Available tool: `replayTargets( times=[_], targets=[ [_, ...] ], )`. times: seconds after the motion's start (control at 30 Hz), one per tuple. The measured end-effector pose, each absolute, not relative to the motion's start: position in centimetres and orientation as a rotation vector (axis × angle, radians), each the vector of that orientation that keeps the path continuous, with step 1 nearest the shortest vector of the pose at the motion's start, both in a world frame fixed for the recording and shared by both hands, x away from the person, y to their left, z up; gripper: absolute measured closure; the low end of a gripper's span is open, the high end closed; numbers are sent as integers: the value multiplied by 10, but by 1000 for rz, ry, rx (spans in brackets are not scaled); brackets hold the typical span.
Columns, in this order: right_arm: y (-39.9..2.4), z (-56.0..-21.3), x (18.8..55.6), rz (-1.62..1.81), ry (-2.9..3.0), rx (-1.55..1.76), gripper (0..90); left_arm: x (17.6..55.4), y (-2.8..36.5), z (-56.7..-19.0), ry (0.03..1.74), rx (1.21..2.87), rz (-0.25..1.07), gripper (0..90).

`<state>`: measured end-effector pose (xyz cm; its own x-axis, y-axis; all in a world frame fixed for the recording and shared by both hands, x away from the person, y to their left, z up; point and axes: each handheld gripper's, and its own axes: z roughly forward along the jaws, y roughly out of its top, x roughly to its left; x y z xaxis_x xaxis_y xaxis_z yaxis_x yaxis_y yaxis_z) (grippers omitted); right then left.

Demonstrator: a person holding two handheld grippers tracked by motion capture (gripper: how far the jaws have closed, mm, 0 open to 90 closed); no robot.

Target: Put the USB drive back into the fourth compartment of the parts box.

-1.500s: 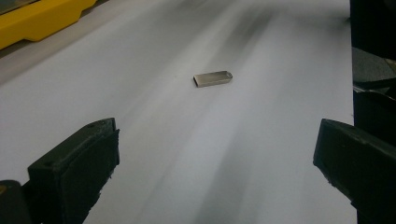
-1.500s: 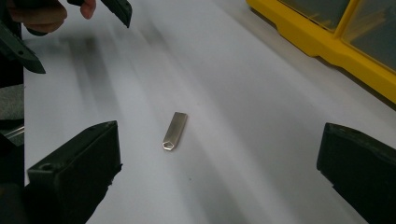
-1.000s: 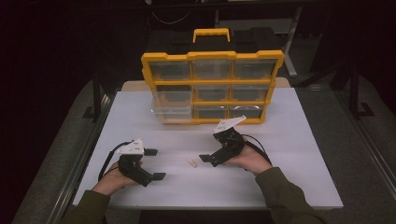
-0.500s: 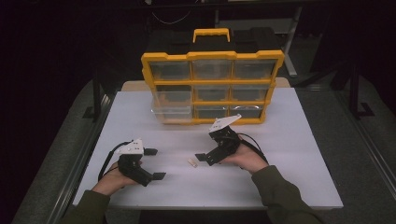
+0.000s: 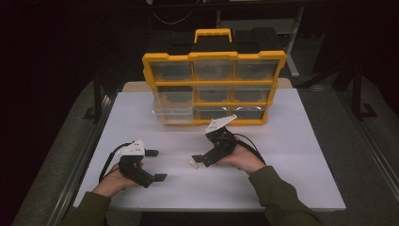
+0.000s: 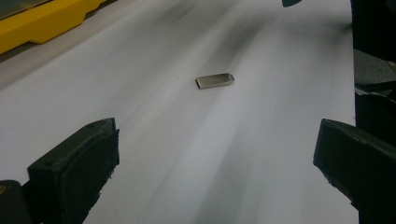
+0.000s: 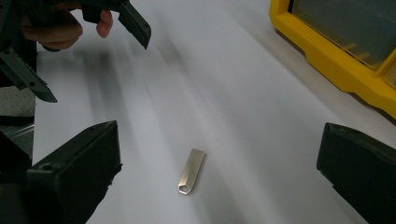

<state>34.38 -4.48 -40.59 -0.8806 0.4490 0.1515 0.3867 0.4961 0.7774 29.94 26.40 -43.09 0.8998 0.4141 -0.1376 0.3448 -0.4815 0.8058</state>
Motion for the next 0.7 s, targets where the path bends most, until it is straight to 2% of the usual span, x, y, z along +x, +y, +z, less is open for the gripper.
replayTargets(
  times=[0.7],
  targets=[
    [-29,-412,342,1303,2689,718,0,299,264,-431,542,2120,98,0]
  ],
)
